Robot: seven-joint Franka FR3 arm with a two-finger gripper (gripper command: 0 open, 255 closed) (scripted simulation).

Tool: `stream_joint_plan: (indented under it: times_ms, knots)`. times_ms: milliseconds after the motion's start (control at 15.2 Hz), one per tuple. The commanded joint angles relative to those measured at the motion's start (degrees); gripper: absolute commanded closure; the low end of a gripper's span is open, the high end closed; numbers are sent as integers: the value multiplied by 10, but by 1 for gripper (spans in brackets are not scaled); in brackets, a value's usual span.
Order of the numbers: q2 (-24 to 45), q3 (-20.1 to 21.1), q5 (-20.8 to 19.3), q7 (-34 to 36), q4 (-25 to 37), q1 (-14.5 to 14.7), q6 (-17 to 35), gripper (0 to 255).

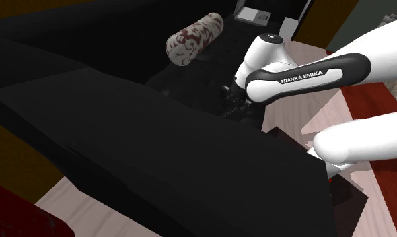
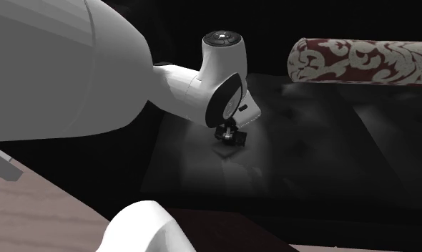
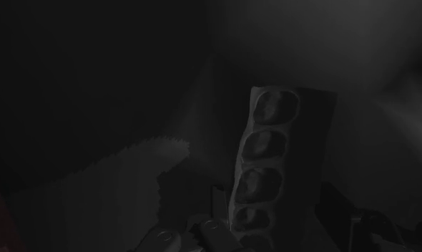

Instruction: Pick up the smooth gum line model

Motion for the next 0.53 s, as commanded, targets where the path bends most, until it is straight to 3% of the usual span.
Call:
stream_joint_plan:
  times_ms: [0, 462]
  knots:
    - [1, 0, 0, 0, 0, 0, 1, 255]
    - [-6, -3, 0, -1, 3, 2, -10, 255]
